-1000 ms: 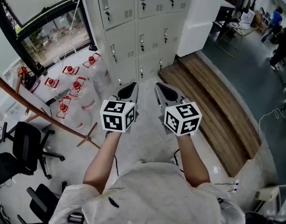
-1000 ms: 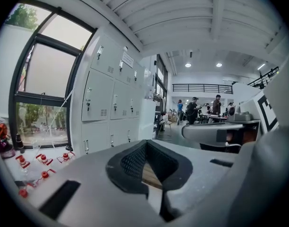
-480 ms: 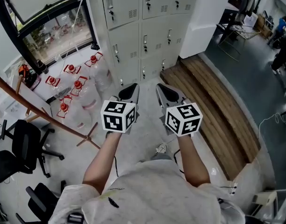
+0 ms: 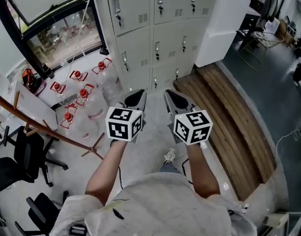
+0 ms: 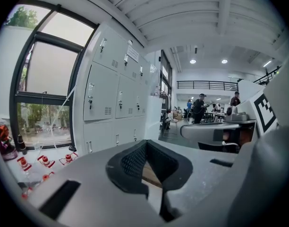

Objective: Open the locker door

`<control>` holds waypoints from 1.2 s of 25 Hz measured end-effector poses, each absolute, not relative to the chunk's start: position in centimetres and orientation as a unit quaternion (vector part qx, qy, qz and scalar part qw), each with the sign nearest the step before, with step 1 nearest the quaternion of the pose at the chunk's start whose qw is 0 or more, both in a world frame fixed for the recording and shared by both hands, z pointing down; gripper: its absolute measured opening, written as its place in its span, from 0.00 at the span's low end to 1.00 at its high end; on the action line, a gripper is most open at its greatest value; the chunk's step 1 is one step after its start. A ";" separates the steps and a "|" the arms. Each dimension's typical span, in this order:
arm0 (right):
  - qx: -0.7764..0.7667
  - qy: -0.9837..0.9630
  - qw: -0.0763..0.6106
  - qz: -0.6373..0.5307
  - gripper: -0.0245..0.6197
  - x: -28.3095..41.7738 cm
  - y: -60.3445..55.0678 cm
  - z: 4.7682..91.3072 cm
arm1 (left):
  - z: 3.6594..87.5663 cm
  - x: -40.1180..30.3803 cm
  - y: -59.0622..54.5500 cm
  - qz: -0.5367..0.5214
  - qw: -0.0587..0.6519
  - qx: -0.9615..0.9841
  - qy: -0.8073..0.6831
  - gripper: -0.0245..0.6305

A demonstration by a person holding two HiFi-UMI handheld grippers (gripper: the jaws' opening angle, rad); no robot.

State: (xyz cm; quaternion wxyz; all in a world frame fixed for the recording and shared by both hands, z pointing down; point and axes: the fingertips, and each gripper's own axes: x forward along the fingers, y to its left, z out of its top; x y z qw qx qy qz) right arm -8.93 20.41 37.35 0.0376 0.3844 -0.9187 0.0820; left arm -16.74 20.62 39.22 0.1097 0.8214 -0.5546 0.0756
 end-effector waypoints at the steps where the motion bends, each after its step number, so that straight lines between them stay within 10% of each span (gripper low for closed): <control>1: 0.382 -0.920 0.036 0.082 0.04 -8.7 19.5 37.4 | 39.3 -16.6 19.7 0.076 0.110 0.820 -0.556 0.05; 30: 0.321 -0.943 0.012 0.087 0.04 1.0 -4.2 35.2 | 36.6 -6.0 -4.1 0.097 0.096 0.794 -0.592 0.05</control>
